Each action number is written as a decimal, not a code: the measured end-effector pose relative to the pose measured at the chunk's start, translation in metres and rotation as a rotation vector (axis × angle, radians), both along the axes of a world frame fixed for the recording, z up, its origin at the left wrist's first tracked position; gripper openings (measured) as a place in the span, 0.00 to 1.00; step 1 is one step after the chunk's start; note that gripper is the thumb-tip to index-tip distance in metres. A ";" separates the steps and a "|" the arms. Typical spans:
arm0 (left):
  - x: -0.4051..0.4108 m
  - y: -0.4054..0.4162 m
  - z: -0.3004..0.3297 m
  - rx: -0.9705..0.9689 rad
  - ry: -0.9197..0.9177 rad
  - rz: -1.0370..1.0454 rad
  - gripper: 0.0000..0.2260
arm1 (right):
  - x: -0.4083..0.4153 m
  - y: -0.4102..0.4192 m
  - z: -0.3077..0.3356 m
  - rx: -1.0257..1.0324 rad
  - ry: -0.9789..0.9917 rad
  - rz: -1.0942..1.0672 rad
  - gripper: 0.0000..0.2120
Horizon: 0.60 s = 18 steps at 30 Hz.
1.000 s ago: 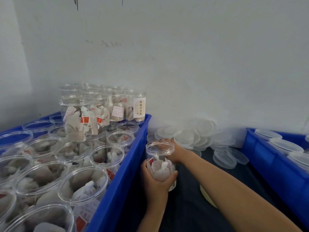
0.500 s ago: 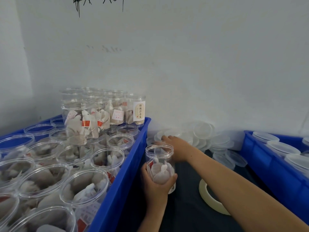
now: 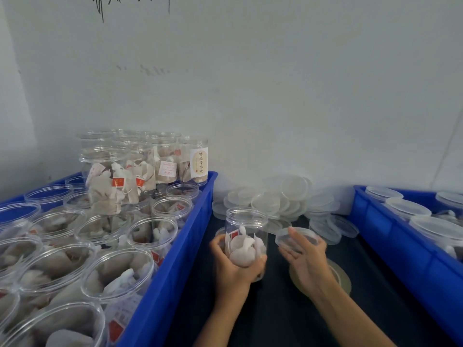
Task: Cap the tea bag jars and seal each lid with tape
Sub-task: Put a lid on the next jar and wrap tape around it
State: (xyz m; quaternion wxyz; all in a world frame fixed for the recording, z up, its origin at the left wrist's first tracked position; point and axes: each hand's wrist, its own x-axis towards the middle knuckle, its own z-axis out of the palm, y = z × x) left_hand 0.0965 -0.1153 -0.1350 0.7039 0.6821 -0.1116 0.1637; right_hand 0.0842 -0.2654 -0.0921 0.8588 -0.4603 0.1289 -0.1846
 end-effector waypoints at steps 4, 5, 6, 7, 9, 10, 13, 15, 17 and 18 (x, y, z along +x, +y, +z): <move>-0.008 -0.002 -0.001 0.148 -0.123 -0.102 0.38 | -0.022 0.000 -0.003 0.210 -0.025 0.128 0.31; -0.010 -0.004 -0.002 0.188 -0.144 -0.132 0.39 | -0.026 -0.001 -0.001 0.261 -0.050 0.151 0.31; -0.011 -0.005 -0.003 0.225 -0.165 -0.156 0.40 | -0.029 -0.002 0.001 0.316 -0.076 0.163 0.31; -0.012 -0.006 -0.004 0.261 -0.185 -0.173 0.41 | -0.032 -0.003 0.002 0.377 -0.101 0.160 0.29; -0.013 -0.007 -0.005 0.325 -0.215 -0.194 0.42 | -0.035 -0.006 0.001 0.462 -0.140 0.148 0.27; -0.013 -0.007 -0.005 0.350 -0.224 -0.197 0.42 | -0.036 -0.007 0.000 0.464 -0.145 0.156 0.26; -0.013 -0.006 -0.003 0.366 -0.226 -0.201 0.42 | -0.039 -0.007 -0.002 0.382 -0.139 0.213 0.21; -0.014 -0.006 -0.001 0.356 -0.213 -0.210 0.42 | -0.040 -0.006 0.000 0.370 -0.161 0.212 0.22; -0.013 -0.005 0.000 0.314 -0.210 -0.209 0.41 | -0.039 -0.008 0.002 0.349 -0.166 0.190 0.24; -0.012 -0.005 0.000 0.287 -0.210 -0.204 0.41 | -0.039 -0.009 0.003 0.323 -0.162 0.185 0.24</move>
